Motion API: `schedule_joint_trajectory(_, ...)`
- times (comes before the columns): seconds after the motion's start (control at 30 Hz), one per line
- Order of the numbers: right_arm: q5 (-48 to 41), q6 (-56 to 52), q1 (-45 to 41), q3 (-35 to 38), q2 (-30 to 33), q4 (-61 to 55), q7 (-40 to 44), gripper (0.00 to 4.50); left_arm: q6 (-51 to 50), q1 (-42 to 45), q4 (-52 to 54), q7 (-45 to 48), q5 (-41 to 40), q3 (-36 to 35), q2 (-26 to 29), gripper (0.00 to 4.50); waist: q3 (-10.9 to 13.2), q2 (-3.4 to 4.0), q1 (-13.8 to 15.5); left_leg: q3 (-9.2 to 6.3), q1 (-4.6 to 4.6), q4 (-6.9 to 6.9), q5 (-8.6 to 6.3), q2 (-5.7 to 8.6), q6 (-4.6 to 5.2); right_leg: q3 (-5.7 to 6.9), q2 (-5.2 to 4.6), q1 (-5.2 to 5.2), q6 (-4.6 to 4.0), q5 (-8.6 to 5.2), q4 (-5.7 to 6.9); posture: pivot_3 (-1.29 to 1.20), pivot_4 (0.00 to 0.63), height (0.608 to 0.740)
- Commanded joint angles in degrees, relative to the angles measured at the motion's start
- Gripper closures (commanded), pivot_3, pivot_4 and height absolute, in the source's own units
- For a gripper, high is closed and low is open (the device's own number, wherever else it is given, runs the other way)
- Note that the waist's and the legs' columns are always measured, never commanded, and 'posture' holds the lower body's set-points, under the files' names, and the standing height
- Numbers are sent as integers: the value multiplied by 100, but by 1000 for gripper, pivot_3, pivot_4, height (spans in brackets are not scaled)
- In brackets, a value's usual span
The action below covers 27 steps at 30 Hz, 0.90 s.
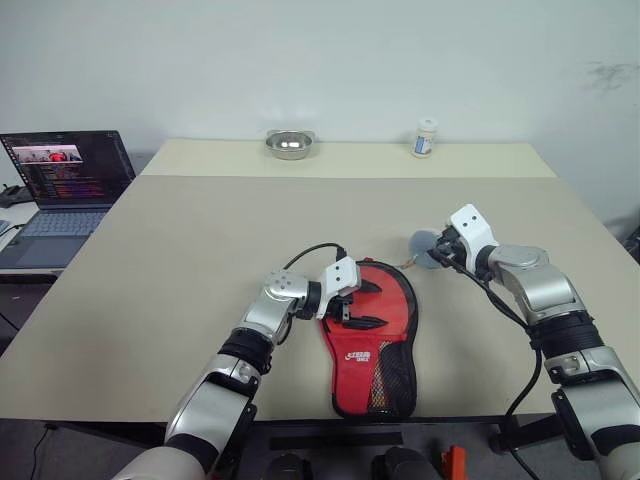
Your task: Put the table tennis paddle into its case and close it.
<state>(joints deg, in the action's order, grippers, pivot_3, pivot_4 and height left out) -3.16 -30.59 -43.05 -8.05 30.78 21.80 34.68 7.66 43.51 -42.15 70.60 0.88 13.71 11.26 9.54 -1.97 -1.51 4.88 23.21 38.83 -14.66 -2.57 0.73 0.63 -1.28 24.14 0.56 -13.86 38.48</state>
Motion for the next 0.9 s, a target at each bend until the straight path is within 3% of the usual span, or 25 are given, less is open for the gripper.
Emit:
schedule_joint_trajectory(0.03, 186, 109, -23, 34, -12, -514, -154, 4151, -51, -317, -304, 95, 263, 438, -90, 778, -5, 7, 4, 0, -1, 0, 0, 1, 0, 0, -1, -1, 0, 0, 0, 0, 150, 740)
schedule_joint_trajectory(0.1, 293, 54, 47, -43, 2, -763, -167, 4494, -59, -320, -450, 67, 277, 443, -117, 778, -18, 18, 8, 0, -3, -1, 0, 1, 0, 0, -1, -4, 2, -1, -1, 0, 150, 740)
schedule_joint_trajectory(0.3, 523, -201, 295, -65, 241, -1488, -95, 4494, 152, -234, -1056, -67, 439, 464, -80, 778, -56, 53, 21, 0, -22, -5, -1, 2, 0, 1, -2, -21, 24, -15, -9, 0, 150, 740)
schedule_joint_trajectory(0.43, 573, -510, 658, -21, 732, -2173, 167, 4494, 300, -154, -1437, -170, 514, 471, -85, 778, -82, 68, 41, -11, -42, -10, -1, -2, 1, 12, -1, -58, 25, -15, -42, 0, 150, 740)
schedule_joint_trajectory(0.67, 330, -941, 2209, 411, 1976, -3477, 867, 4494, 217, -222, -1416, -71, 409, 523, -331, 778, -123, 69, 155, -13, -41, -13, -5, 1, 2, 16, -4, -70, 25, -16, -64, 0, 150, 740)
schedule_joint_trajectory(0.9, -706, -1977, 4078, 1184, 2825, -6006, 1828, 4494, 254, -156, -1556, -150, 462, 554, -413, 778, -186, 77, 227, -19, -42, -39, -11, 2, 2, 24, -2, -75, 27, -18, -103, 0, 150, 740)
